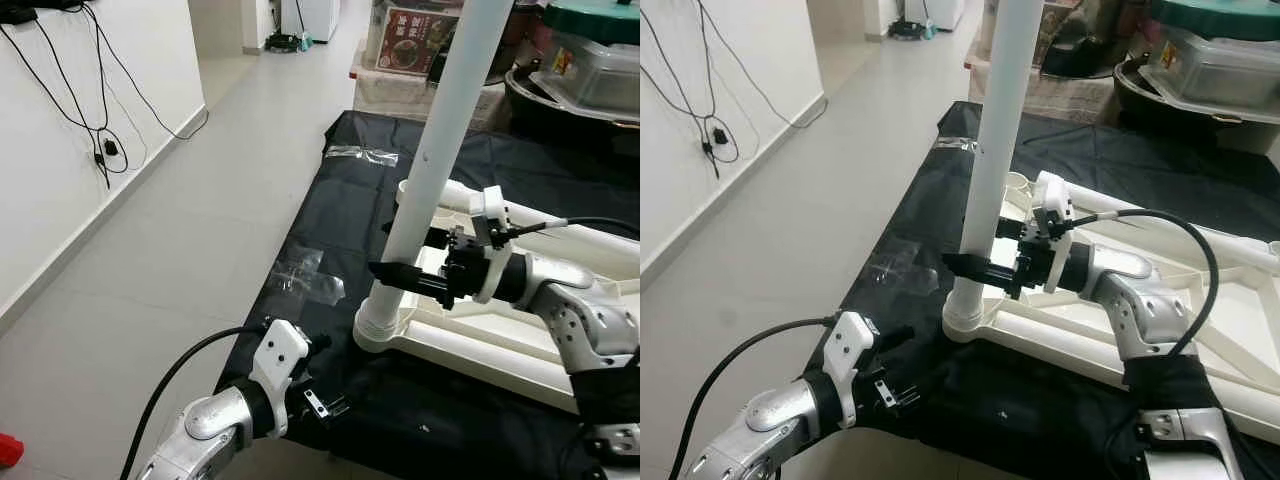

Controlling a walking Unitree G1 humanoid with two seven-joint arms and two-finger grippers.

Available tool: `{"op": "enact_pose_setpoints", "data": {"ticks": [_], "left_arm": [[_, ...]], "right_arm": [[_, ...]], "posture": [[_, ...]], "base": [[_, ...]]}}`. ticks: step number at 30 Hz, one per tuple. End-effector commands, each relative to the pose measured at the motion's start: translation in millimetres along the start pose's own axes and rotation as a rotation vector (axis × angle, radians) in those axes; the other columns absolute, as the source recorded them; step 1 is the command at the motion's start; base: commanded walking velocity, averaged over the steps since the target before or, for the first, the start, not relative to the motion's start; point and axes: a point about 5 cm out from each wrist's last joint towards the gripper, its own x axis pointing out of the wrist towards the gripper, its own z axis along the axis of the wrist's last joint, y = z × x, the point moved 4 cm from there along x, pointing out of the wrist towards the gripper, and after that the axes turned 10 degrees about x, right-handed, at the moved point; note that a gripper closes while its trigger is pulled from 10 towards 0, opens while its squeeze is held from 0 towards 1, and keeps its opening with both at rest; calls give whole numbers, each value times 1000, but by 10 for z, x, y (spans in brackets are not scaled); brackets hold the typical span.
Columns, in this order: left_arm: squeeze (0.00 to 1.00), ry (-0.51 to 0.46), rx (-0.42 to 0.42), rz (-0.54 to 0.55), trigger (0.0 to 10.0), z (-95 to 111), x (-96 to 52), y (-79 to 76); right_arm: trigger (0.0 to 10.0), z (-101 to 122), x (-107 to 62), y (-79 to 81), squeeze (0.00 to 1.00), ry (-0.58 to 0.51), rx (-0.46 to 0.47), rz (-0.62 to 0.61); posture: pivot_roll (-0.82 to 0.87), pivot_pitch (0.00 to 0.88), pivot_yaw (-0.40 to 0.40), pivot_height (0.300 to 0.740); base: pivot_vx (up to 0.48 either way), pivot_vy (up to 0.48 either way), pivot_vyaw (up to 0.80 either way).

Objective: Building children table

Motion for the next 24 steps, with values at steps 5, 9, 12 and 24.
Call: {"op": "enact_pose_setpoints", "data": {"ticks": [5, 9, 12, 24], "left_arm": [[0, 16, -5, -12, 10000, -61, -5, -24], [0, 16, -4, -14, 10000, -57, -1, -25], [0, 16, -3, -14, 10000, -55, 0, -25], [0, 14, -5, -14, 10000, -50, 1, -31]], "right_arm": [[10000, 87, 91, 48, 0, -42, -36, 22], [10000, 89, 156, 67, 0, -55, -35, 30], [10000, 89, 181, 81, 0, -61, -34, 35], [0, 73, 227, 93, 0, -71, -32, 27]], "posture": [[176, 43, -72, 740], [179, 47, -73, 740], [179, 47, -73, 740], [180, 51, -75, 740]], "base": [[0, 0, 0], [0, 0, 0], [0, 0, 0], [0, 0, 0]]}}
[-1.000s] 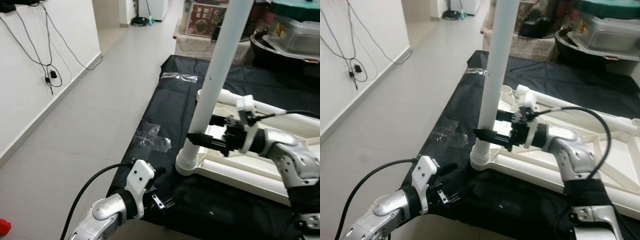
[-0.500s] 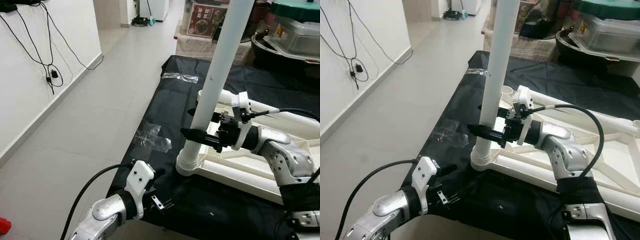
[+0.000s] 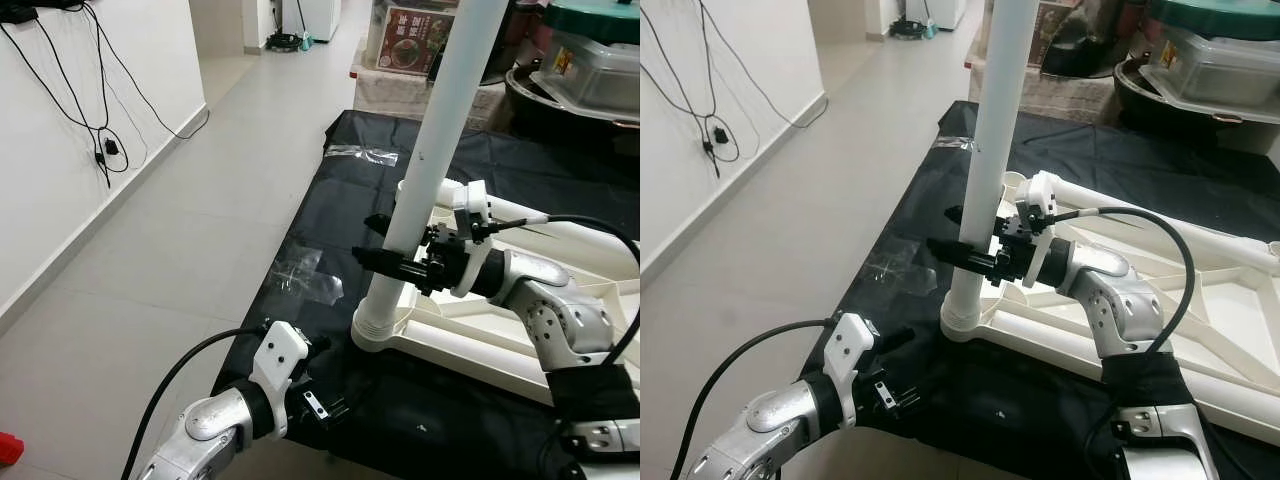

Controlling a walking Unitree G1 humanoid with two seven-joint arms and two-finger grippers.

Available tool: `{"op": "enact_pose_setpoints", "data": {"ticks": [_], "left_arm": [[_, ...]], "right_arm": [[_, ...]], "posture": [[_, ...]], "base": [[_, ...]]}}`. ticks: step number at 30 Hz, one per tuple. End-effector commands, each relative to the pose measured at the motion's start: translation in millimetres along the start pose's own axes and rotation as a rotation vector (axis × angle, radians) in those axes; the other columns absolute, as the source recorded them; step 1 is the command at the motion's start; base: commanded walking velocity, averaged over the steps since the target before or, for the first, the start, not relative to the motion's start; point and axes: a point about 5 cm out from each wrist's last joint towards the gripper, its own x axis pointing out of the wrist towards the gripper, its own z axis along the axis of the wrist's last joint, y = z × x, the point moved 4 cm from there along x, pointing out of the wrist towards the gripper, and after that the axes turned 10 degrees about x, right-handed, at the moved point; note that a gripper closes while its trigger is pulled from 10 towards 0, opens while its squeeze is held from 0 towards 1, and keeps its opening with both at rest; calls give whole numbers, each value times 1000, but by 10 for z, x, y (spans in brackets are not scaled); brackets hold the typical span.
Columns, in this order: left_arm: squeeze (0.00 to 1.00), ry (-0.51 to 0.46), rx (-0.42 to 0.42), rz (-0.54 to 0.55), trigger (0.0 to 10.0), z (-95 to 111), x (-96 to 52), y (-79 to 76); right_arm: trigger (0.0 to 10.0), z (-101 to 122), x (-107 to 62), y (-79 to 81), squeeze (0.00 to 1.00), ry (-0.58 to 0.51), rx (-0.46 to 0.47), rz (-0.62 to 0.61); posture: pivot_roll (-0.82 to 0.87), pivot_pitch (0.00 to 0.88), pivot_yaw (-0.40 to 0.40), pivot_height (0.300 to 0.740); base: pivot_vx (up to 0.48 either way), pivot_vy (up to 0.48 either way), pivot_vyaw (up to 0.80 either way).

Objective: Building children table

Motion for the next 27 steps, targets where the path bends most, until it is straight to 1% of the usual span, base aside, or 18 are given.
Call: {"op": "enact_pose_setpoints", "data": {"ticks": [1, 8, 15, 19, 22, 23, 26, 27], "left_arm": [[0, 10, 0, -10, 10000, -30, -3, -26], [0, 10, 2, -10, 10000, -29, -2, -18], [0, 9, 2, -9, 10000, -25, 2, -6], [0, 10, 4, -9, 10000, -27, 6, 11], [0, 10, 4, -9, 10000, -28, 10, 17], [0, 9, 6, -9, 10000, -27, 14, 23], [0, 9, 7, -9, 10000, -25, 16, 28], [0, 8, 6, -3, 10000, -23, 19, 39]], "right_arm": [[0, 14, 46, 38, 0, -9, -18, 16], [0, -49, 57, 80, 0, -15, -11, 1], [0, -95, 20, 114, 0, -26, -11, -28], [0, -179, -91, 182, 0, -29, -26, -91], [0, -212, -130, 197, 0, -25, -33, -117], [0, -249, -168, 192, 0, -13, -42, -161], [0, -275, -202, 199, 0, -7, -50, -195], [0, -292, -238, 166, 0, -9, -59, -268]], "posture": [[180, 51, -75, 740], [180, 51, -75, 740], [178, 57, -70, 740], [172, 54, -64, 740], [169, 52, -62, 740], [169, 51, -58, 740], [169, 51, -58, 740], [170, 49, -59, 740]], "base": [[0, 0, 0], [0, 0, 0], [0, 0, 0], [0, 0, 0], [0, 0, 0], [0, 0, 0], [0, 0, 0], [0, 0, 0]]}}
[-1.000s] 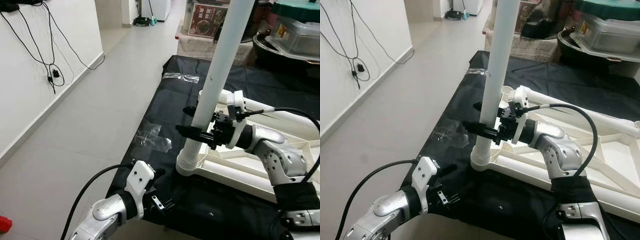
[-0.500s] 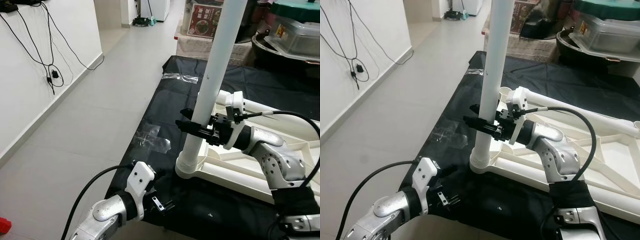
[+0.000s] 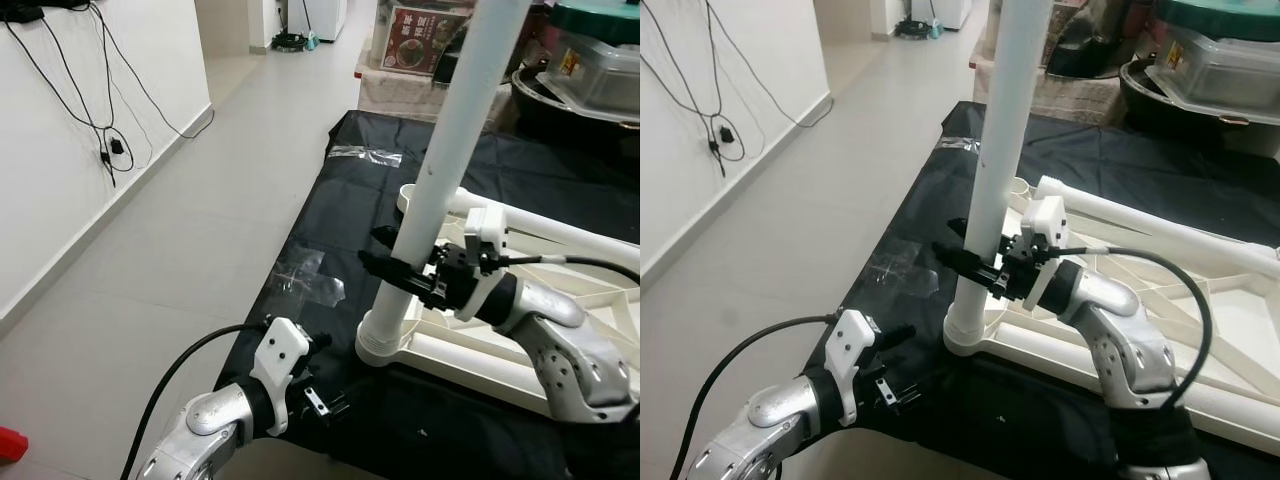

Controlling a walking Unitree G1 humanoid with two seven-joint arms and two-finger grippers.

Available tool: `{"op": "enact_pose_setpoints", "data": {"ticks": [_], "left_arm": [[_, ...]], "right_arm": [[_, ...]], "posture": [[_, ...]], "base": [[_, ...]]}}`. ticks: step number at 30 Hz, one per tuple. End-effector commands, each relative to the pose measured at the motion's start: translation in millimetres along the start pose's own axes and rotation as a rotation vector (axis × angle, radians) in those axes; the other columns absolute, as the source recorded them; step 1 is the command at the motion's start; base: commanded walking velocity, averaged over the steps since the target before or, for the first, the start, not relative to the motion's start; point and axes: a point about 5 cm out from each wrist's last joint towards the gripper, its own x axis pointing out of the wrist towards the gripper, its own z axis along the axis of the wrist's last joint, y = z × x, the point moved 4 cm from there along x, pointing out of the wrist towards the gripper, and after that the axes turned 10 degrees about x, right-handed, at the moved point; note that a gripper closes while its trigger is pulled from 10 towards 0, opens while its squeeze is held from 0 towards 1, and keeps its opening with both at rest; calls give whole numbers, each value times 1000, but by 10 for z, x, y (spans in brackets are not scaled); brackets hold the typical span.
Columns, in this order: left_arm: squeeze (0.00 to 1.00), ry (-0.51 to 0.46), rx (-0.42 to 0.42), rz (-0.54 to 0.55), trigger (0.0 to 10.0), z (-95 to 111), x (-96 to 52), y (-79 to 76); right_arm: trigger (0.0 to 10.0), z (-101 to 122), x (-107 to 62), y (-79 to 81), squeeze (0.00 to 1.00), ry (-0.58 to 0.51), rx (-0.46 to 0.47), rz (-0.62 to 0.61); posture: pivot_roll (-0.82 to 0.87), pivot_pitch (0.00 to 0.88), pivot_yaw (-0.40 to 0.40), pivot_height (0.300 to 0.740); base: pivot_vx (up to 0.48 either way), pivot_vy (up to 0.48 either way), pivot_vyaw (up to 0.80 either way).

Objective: Building children table

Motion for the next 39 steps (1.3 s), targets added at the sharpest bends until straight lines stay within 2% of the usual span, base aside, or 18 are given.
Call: {"op": "enact_pose_setpoints", "data": {"ticks": [1, 4, 5, 8, 9, 10, 11, 12, 14, 16, 18, 19, 20, 24, 26, 28, 30, 39], "left_arm": [[0, 14, -5, 1, 10000, -49, 1, 7], [0, 14, -4, 5, 10000, -49, 3, 18], [0, 13, -4, 7, 10000, -49, 6, 26], [0, 13, -4, 7, 10000, -49, 6, 26], [0, 13, -4, 8, 10000, -50, 11, 30], [0, 13, -4, 8, 10000, -50, 11, 30], [0, 12, -3, 6, 10000, -48, 19, 32], [0, 12, -3, 6, 10000, -48, 19, 32], [0, 11, 0, 2, 10000, -46, 27, 34], [0, 11, 0, 2, 10000, -46, 27, 34], [0, 11, 1, -1, 10000, -49, 32, 37], [0, 11, 1, -1, 10000, -49, 32, 37], [0, 12, 2, -2, 10000, -52, 36, 40], [0, 11, 2, -2, 10000, -52, 37, 43], [0, 11, 3, -2, 10000, -56, 39, 47], [0, 11, 4, -3, 10000, -58, 42, 58], [0, 11, 4, -3, 10000, -58, 42, 58], [0, 12, 9, -6, 10000, -60, 47, 55]], "right_arm": [[0, -168, -87, -76, 0, 57, 21, -112], [0, -177, -116, -134, 0, 53, 10, -197], [0, -181, -156, -226, 0, 35, 9, -312], [0, -181, -156, -226, 0, 35, 9, -312], [0, -197, -208, -320, 0, 19, 6, -431], [0, -197, -208, -320, 0, 19, 6, -431], [0, -243, -296, -426, 0, -4, 6, -592], [0, -243, -296, -426, 0, -4, 6, -592], [0, -303, -450, -542, 0, -36, 4, -813], [0, -303, -450, -542, 0, -36, 4, -813], [0, -271, -668, -653, 0, -102, -19, -1095], [0, -271, -668, -653, 0, -102, -19, -1095], [0, -233, -823, -679, 0, -140, -65, -1298], [0, -226, -872, -675, 0, -160, -75, -1417], [0, -233, -853, -670, 0, -180, -57, -1495], [0, -277, -720, -631, 0, -236, 53, -1627], [0, -277, -720, -631, 0, -236, 53, -1627], [0, -369, -421, -509, 0, -256, 153, -1716]], "posture": [[170, 49, -59, 740], [167, 48, -56, 740], [164, 48, -54, 740], [164, 48, -54, 740], [163, 48, -52, 740], [163, 48, -52, 740], [160, 47, -48, 740], [160, 47, -48, 740], [160, 47, -48, 740], [160, 47, -48, 740], [158, 48, -42, 740], [158, 48, -42, 740], [158, 48, -42, 740], [158, 48, -42, 740], [157, 48, -37, 740], [157, 48, -37, 740], [157, 48, -37, 740], [172, 43, -46, 740]], "base": [[0, 0, 0], [0, 0, 0], [0, 0, 0], [0, 0, 0], [0, 0, 0], [0, 0, 0], [0, 0, 0], [0, 0, 0], [0, 0, 0], [0, 0, 0], [0, 0, 0], [0, 0, 0], [0, 0, 0], [0, 0, 0], [0, 0, 0], [0, 0, 0], [0, 0, 0], [0, 0, 0]]}}
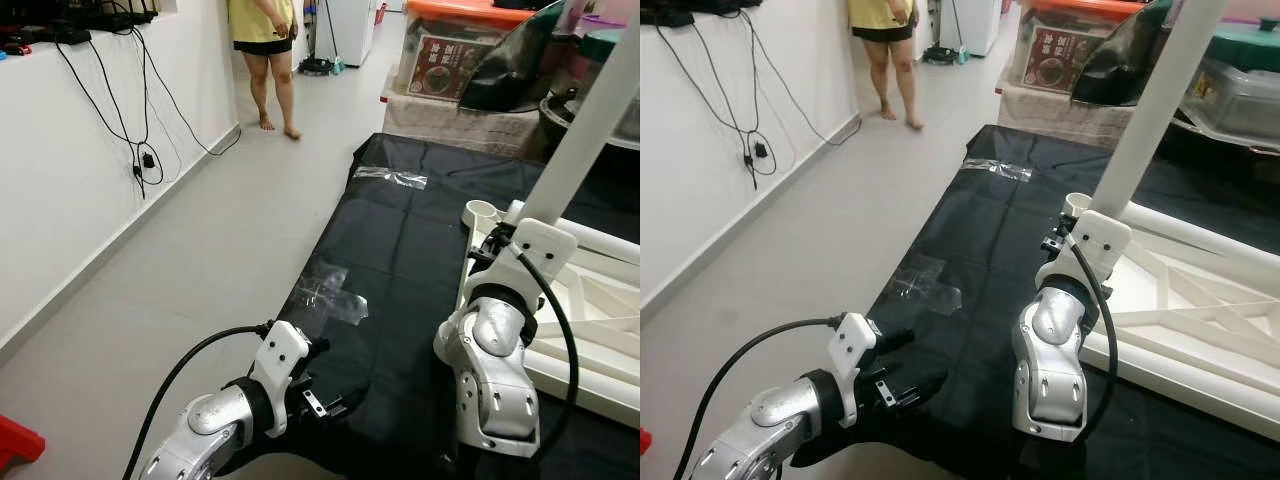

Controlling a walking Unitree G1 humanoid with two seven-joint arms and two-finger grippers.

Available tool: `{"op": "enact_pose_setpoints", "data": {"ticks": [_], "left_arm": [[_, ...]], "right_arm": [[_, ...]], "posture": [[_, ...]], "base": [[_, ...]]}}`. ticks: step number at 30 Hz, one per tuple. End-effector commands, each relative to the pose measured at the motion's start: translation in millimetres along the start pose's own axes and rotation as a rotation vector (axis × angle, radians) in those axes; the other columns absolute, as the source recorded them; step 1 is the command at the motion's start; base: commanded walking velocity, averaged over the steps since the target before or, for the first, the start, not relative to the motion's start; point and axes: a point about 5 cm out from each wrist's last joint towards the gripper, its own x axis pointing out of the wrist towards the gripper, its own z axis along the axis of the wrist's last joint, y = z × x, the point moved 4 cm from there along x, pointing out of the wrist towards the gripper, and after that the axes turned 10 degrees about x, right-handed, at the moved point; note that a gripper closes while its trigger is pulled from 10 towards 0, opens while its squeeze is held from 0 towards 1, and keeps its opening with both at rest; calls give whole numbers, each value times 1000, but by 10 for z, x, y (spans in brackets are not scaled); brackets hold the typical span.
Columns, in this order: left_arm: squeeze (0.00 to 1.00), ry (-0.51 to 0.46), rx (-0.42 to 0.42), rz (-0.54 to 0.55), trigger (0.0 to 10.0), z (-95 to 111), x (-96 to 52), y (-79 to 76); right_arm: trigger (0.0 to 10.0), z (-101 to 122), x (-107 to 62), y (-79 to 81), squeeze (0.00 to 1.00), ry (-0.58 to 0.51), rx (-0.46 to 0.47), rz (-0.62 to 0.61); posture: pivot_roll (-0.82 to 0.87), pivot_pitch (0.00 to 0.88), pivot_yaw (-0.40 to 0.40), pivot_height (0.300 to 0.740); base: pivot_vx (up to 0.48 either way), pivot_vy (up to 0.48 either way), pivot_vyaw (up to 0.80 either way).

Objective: Building children table

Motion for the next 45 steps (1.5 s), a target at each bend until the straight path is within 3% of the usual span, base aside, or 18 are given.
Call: {"op": "enact_pose_setpoints", "data": {"ticks": [1, 8, 10, 11, 13, 14, 15, 16, 21, 22, 28, 30, 32, 34, 35, 42, 44, 45], "left_arm": [[0, -5, 6, -3, 10000, 0, 4, -5], [0, -4, 8, -6, 10000, -11, 2, -19], [0, -4, 7, -9, 10000, -17, 3, -25], [0, -3, 7, -11, 10000, -24, 5, -31], [0, -3, 7, -11, 10000, -24, 5, -31], [0, -3, 6, -13, 10000, -28, 6, -35], [0, -3, 6, -13, 10000, -28, 6, -35], [0, -1, 6, -15, 10000, -36, 7, -39], [0, 1, 6, -19, 10000, -49, 7, -49], [0, 1, 6, -19, 10000, -50, 8, -49], [0, 1, 5, -18, 10000, -57, 8, -48], [0, 1, 5, -18, 10000, -63, 9, -48], [0, 1, 4, -19, 10000, -71, 12, -49], [0, 1, 4, -19, 10000, -71, 12, -49], [0, 1, 4, -21, 10000, -75, 15, -49], [0, -1, 6, -20, 10000, -78, 18, -48], [0, -1, 6, -20, 10000, -78, 18, -48], [0, -1, 7, -20, 10000, -80, 18, -50]], "right_arm": [[0, -313, -87, -30, 0, 149, 35, -96], [0, -299, -138, -45, 0, 134, 26, -103], [588, -292, -145, -64, 0, 128, 21, -95], [10000, -293, -154, -66, 0, 126, 11, -72], [10000, -293, -154, -66, 0, 126, 11, -72], [10000, -299, -160, -46, 404, 127, -7, -28], [10000, -299, -160, -46, 404, 127, -7, -28], [10000, -297, -170, -23, 1000, 119, -18, 35], [10000, -265, -150, -73, 1000, 98, -39, 102], [10000, -234, -125, -87, 0, 83, -37, 125], [10000, -139, -37, -123, 0, 46, -23, 205], [10000, -102, 11, -81, 0, 56, 17, 320], [10000, -54, 95, -50, 0, 93, 56, 526], [10000, -54, 95, -50, 0, 93, 56, 526], [10000, -24, 140, -60, 0, 98, 41, 613], [10000, -60, 290, -91, 0, 216, 19, 830], [10000, -60, 290, -91, 0, 216, 19, 830], [10000, -66, 289, -53, 0, 260, 37, 909]], "posture": [[172, 43, -46, 740], [161, 26, -46, 740], [159, 21, -44, 740], [159, 17, -43, 740], [159, 17, -43, 740], [159, 17, -43, 740], [159, 17, -43, 740], [161, 5, -42, 740], [159, 1, -44, 740], [159, 1, -44, 740], [157, 0, -44, 740], [156, 0, -44, 740], [154, 0, -43, 740], [154, 0, -43, 740], [156, 0, -45, 740], [161, 0, -50, 740], [161, 0, -50, 740], [165, 0, -53, 740]], "base": [[0, 0, 0], [0, 0, 0], [0, 0, 0], [0, 0, 0], [0, 0, 0], [0, 0, 0], [0, 0, 0], [0, 0, 0], [0, 0, 0], [0, 0, 0], [0, 0, 0], [0, 0, 0], [0, 0, 0], [0, 0, 0], [0, 0, 0], [0, 0, 0], [0, 0, 0], [0, 0, 0]]}}
